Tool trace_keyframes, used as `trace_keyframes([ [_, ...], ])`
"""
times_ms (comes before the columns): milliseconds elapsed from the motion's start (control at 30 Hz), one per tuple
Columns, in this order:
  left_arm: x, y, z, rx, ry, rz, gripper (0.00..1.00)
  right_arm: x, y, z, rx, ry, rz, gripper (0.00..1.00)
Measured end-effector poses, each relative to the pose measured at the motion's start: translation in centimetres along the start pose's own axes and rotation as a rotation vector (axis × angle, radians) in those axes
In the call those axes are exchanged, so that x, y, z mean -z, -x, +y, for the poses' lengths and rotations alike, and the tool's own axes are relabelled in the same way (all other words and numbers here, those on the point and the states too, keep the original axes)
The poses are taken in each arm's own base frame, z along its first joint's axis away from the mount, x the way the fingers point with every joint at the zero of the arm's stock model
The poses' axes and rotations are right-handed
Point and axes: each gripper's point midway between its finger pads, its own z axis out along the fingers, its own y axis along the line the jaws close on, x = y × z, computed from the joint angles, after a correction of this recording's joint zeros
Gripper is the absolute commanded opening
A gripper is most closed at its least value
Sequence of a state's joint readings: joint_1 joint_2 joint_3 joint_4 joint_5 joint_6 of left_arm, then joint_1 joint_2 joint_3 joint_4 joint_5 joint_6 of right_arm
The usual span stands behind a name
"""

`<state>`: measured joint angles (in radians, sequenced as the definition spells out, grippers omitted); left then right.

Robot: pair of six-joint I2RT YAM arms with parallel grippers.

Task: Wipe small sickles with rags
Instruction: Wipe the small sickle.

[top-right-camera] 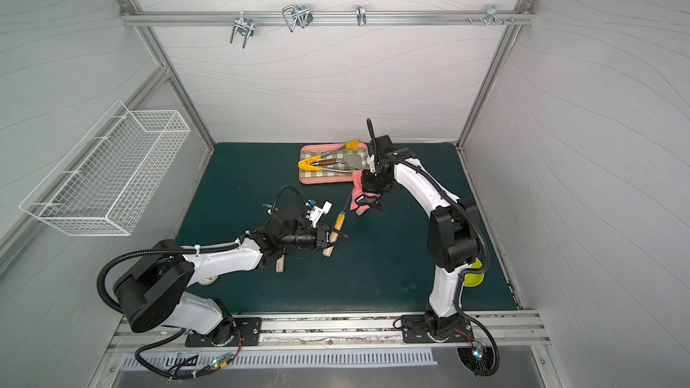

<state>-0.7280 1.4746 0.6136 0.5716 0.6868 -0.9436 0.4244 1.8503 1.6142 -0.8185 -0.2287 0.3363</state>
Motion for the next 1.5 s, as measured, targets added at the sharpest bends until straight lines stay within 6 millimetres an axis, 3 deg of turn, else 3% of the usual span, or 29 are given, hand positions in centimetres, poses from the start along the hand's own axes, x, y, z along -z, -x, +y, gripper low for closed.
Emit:
trace_keyframes([
  [233,-0.5,0.2,0.4,0.012,0.006,-0.002,0.00,-0.4,-0.7,1.8,0.018,0.139,-0.021,0.02],
  [667,-1.1,1.4,-0.4,-0.034,-0.030,-0.025,0.00,5.2,-1.8,6.6,0.145,0.348,-0.152,0.01],
  [900,-1.4,1.6,-0.4,-0.034,-0.028,-0.015,0.00,6.3,-5.0,8.3,0.239,0.370,-0.146,0.01],
  [1167,-1.5,1.6,-1.7,-0.059,-0.068,0.012,0.00,8.9,-5.9,6.3,0.227,0.342,-0.196,0.00],
  [1333,-1.5,1.7,-1.8,-0.037,-0.076,0.010,0.00,8.8,-4.8,3.5,0.177,0.250,-0.188,0.00],
  [1500,-1.2,1.2,-1.5,0.001,-0.075,0.011,0.00,7.3,-1.9,1.8,0.168,0.153,-0.189,0.00],
])
